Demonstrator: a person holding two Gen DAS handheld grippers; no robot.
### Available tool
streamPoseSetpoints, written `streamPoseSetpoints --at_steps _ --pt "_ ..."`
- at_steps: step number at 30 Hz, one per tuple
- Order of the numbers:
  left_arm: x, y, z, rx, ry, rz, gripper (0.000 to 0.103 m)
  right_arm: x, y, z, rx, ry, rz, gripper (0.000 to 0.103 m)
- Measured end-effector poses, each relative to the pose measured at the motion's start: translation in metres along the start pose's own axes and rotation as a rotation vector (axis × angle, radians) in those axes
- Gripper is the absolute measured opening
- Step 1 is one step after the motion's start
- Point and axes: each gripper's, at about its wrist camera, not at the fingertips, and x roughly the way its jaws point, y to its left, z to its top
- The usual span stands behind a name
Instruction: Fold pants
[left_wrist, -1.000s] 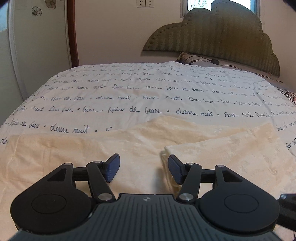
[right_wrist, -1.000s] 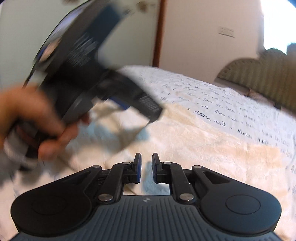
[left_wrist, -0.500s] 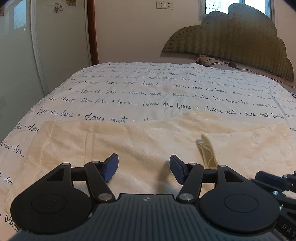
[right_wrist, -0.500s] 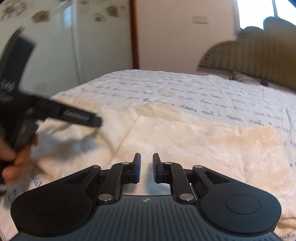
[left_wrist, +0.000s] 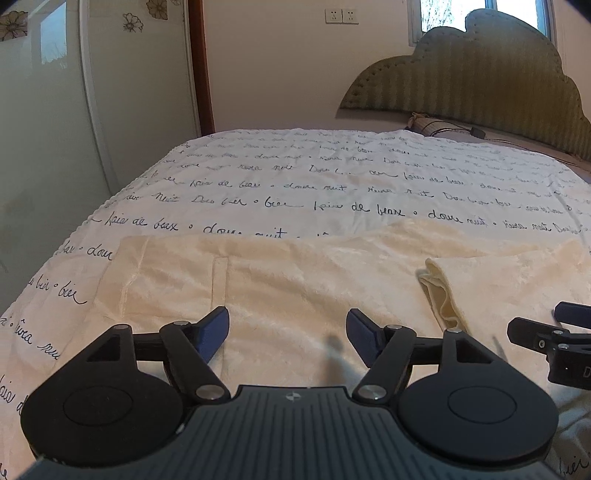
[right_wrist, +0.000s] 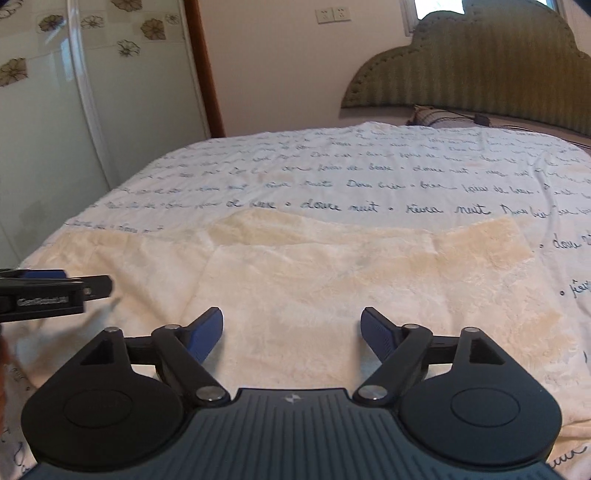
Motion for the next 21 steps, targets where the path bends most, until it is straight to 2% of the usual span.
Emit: streamPoseSetpoints --at_steps 7,12,21 --pt "-0.009 0.004 -0.006 -0.015 -0.010 0.012 0.075 0.009 -0.003 -0.005 0.000 0.035 -0.018 0.084" --pt "-0.015 0.003 -0.010 0.010 -0.037 0.035 0.087 0.011 -0.001 -0.007 -0.013 0.039 -0.026 0.086" --pt "-0.013 0.004 -0.018 0.037 -0.028 0.047 0.087 0.013 0.002 -0.008 -0.023 0.040 -0.035 0.088"
